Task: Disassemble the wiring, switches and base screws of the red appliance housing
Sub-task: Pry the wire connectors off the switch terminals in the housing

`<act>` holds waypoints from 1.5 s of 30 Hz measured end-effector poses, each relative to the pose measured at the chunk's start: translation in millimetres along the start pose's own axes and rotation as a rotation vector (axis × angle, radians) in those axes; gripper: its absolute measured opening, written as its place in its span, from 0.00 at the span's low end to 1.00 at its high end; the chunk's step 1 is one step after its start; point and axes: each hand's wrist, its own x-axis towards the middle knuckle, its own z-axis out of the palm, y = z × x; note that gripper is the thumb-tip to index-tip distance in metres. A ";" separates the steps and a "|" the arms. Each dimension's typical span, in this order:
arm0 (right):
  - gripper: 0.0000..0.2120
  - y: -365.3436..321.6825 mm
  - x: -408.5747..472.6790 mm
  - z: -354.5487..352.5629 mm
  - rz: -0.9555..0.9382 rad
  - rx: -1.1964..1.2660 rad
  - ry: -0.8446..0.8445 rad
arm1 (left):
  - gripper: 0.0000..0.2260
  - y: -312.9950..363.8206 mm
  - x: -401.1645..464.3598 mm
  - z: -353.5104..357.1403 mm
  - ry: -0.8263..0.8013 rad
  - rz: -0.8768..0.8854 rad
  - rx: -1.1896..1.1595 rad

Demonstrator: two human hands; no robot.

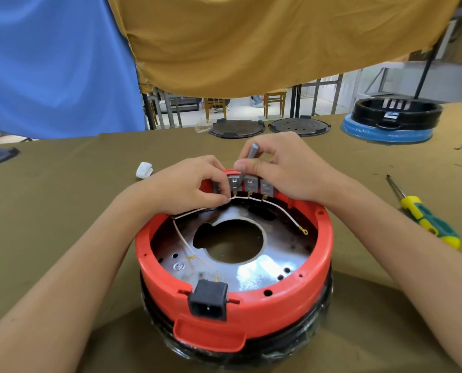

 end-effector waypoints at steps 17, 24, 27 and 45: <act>0.13 9.3 15.3 2.3 0.132 0.083 0.007 | 0.06 -0.5 1.5 0.9 -0.008 -0.003 -0.018; 0.12 10.1 10.3 3.6 0.142 0.108 0.071 | 0.04 -1.4 0.8 1.0 -0.008 0.010 -0.028; 0.11 6.2 5.9 3.8 0.058 0.029 0.042 | 0.04 -1.5 0.9 1.5 -0.002 0.006 -0.021; 0.13 4.7 13.1 5.6 0.115 0.029 -0.055 | 0.05 -1.8 2.0 1.5 -0.009 0.004 -0.047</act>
